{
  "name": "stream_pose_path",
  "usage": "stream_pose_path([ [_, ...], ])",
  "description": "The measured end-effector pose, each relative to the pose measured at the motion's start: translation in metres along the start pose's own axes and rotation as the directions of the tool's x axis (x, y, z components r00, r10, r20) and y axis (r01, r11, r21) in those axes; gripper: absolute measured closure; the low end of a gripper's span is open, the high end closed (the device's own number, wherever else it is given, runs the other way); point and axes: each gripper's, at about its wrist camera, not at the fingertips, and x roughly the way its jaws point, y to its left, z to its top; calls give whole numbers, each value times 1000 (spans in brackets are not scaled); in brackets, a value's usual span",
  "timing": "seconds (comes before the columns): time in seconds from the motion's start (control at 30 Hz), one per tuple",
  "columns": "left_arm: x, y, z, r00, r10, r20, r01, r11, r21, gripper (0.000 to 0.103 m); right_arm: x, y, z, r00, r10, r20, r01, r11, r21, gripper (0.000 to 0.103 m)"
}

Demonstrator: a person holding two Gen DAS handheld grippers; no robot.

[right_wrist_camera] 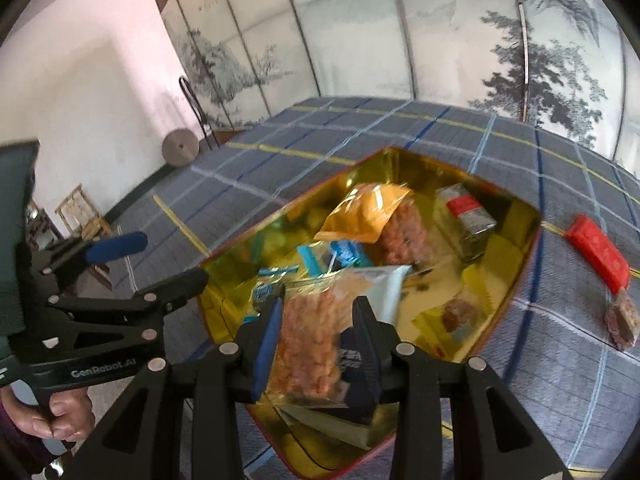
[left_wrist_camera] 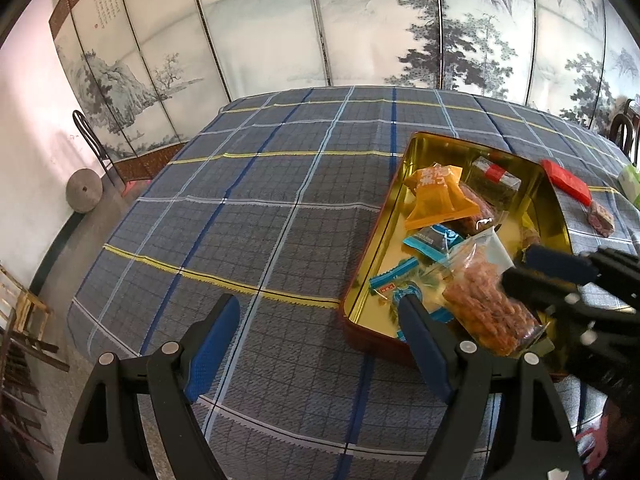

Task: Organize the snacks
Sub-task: 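Open the right tool and withdraw it from the tin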

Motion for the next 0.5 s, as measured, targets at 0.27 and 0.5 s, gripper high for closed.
stream_pose_path([
  [0.27,-12,-14,5,1000,6,15,-6,1000,30,24,-35,-51,-17,990,-129,55,125,989,73,65],
  [0.5,-19,-31,12,999,8,31,-10,997,79,21,-76,-139,-45,948,-317,31,304,930,208,65],
])
